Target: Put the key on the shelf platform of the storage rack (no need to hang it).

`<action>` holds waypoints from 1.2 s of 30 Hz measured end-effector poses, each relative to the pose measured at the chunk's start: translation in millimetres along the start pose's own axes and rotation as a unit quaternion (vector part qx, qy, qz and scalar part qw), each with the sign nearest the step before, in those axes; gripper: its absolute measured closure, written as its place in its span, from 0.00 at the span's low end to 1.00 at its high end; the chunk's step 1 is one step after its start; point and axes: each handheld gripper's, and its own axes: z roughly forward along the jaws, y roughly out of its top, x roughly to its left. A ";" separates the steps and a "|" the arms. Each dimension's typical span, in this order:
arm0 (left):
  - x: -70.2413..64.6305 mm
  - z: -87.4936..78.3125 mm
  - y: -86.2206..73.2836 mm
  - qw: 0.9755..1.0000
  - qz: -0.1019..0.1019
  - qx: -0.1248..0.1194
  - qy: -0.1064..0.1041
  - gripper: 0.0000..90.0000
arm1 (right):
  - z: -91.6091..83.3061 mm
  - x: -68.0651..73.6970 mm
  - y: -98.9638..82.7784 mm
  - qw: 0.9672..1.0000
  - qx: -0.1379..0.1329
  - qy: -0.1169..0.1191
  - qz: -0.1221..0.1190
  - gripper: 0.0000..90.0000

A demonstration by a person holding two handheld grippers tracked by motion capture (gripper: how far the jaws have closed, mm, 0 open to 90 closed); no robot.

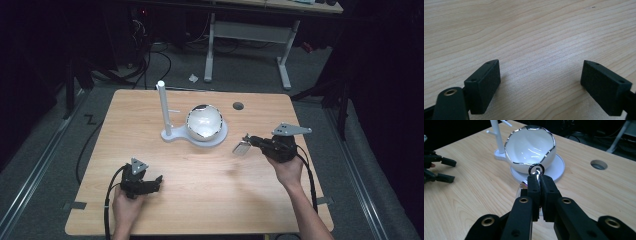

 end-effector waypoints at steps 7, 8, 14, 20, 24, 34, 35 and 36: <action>-0.1 0.0 0.0 1.000 0.000 0.000 0.000 0.19 | 10.8 10.6 16.4 1.000 -0.003 0.015 -0.017 0.97; -0.1 0.0 0.0 1.000 0.000 0.000 0.000 0.18 | 12.7 11.8 18.9 1.000 -0.003 0.018 -0.018 0.97; -0.2 0.0 0.0 1.000 0.001 0.000 0.000 0.19 | 22.4 18.8 32.0 0.999 -0.005 0.031 -0.026 0.97; -0.3 -0.1 -0.1 1.000 0.001 0.000 -0.001 0.18 | 36.1 24.1 48.2 0.999 -0.004 0.044 -0.028 0.97; -0.5 0.0 -0.2 1.000 0.002 -0.001 0.000 0.19 | 45.2 25.1 56.6 0.998 -0.004 0.048 -0.030 0.97; -0.6 -0.1 -0.2 1.000 0.003 0.000 -0.001 0.19 | 69.2 26.2 73.0 0.999 0.000 0.047 -0.025 0.97; -0.7 0.0 -0.2 1.000 0.002 -0.001 -0.001 0.19 | 73.6 24.9 75.3 0.999 0.003 0.044 -0.022 0.97; -0.6 -0.1 -0.2 1.000 0.002 0.000 -0.001 0.19 | 75.7 24.0 76.5 0.999 0.004 0.041 -0.021 0.97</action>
